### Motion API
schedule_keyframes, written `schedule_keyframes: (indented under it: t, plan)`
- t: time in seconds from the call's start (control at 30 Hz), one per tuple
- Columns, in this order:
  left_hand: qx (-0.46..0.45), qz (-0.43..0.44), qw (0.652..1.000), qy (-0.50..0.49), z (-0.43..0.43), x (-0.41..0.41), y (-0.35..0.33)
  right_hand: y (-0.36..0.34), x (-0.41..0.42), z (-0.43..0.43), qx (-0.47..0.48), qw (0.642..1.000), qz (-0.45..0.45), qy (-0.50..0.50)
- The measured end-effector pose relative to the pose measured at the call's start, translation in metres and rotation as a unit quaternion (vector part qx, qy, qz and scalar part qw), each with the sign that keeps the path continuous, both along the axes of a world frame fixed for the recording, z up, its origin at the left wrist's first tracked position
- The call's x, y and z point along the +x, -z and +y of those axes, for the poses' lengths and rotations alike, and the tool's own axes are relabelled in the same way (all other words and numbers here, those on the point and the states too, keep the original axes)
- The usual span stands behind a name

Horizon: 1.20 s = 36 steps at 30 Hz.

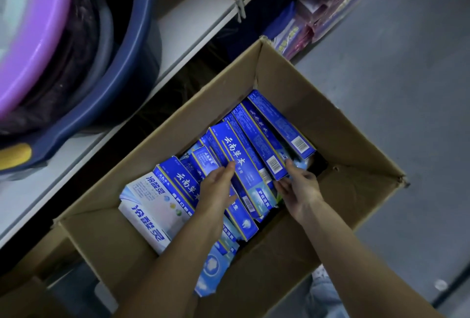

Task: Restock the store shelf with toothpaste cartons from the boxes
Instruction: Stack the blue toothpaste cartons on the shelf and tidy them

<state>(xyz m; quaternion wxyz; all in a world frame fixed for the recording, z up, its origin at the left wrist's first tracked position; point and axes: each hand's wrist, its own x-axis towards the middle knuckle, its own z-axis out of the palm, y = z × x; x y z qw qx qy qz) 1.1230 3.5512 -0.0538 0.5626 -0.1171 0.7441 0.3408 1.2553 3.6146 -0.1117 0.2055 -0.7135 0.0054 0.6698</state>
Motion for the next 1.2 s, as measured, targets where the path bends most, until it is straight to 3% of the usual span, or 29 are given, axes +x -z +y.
schedule_keyframes:
  t: [0.13,0.43,0.63,0.73,0.87,1.0,1.2]
  plan:
    - [-0.001,-0.003,1.0,-0.023,-0.003,-0.006,-0.005,-0.013,-0.005,-0.011,0.001,0.997,0.071,0.035]
    - [0.049,-0.059,0.996,-0.053,-0.019,-0.009,-0.021,-0.077,-0.006,-0.052,0.035,0.995,0.093,-0.019]
    - [0.092,-0.08,0.989,-0.085,-0.037,-0.007,-0.029,-0.108,-0.006,-0.09,0.066,0.982,0.117,-0.134]
    - [0.1,-0.053,0.988,-0.109,-0.052,-0.011,-0.026,-0.1,-0.012,-0.099,0.086,0.975,0.061,-0.195]
    - [0.111,-0.016,0.99,-0.089,-0.073,-0.018,-0.017,-0.05,-0.012,-0.098,0.08,0.964,-0.086,-0.241]
    - [0.133,-0.025,0.987,-0.093,-0.08,-0.017,-0.014,-0.022,-0.021,-0.095,0.04,0.974,-0.125,-0.184]
    - [0.143,-0.026,0.983,-0.108,-0.08,-0.017,-0.011,-0.015,-0.034,-0.075,0.0,0.994,-0.042,-0.1]
